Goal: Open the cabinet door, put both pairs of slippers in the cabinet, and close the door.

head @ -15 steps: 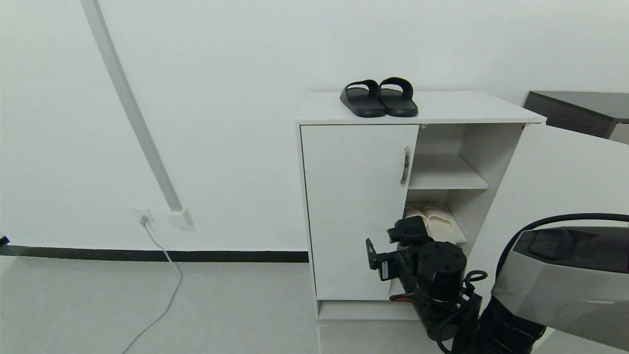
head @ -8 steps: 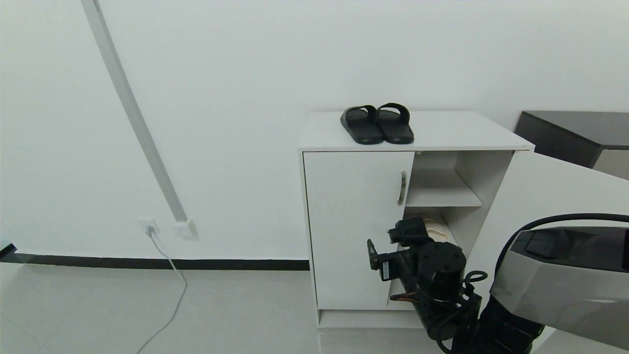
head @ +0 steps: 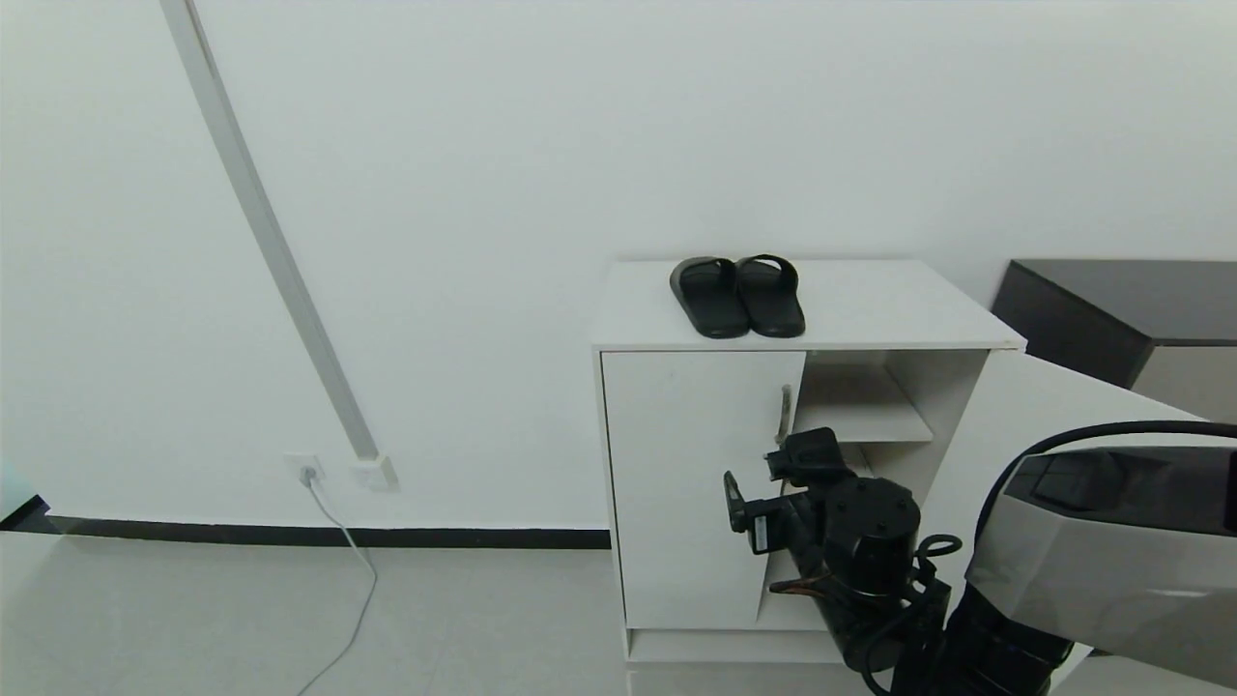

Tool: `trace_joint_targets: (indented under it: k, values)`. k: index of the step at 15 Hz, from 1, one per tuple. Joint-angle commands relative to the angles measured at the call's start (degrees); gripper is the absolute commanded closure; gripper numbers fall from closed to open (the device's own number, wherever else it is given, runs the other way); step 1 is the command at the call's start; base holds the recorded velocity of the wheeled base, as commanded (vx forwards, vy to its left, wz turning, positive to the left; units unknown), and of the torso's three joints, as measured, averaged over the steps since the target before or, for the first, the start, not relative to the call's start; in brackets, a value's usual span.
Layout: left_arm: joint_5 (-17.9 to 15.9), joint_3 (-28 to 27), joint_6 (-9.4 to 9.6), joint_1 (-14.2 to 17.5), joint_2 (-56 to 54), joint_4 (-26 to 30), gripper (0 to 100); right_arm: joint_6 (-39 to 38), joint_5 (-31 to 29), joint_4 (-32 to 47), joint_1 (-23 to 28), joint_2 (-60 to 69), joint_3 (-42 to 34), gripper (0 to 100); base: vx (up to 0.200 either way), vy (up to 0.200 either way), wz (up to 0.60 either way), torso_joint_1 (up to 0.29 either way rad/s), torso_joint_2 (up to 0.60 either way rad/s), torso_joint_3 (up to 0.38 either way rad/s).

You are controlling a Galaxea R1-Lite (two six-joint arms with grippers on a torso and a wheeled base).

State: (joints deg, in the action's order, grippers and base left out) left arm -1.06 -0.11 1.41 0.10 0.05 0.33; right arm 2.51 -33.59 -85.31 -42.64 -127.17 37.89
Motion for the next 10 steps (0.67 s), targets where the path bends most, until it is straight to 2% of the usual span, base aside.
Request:
trace_joint_targets:
  k: [1,8,9,10]
  values:
    - [0.0,0.0,-0.01,0.0,0.0,0.0,100,0.0,0.0,0.1,0.3,0.0,-0.2,0,0.0,0.0,0.0,0.246,-0.55,-0.32]
    - [-0.1,0.0,0.26,0.0,0.0,0.0,100,3.1,1.4,0.2,1.6,1.8,0.6,0,0.0,0.0,0.0,0.249,-0.56,-0.313]
    - [-0.2,0.0,0.26,0.0,0.0,0.0,100,2.5,1.5,5.7,2.1,4.0,1.1,0,0.0,0.0,0.0,0.183,-0.4,-0.222]
    - [-0.1,0.0,0.17,0.0,0.0,0.0,100,-0.8,1.5,14.5,2.4,6.8,3.9,0,0.0,0.0,0.0,0.188,-0.39,-0.207]
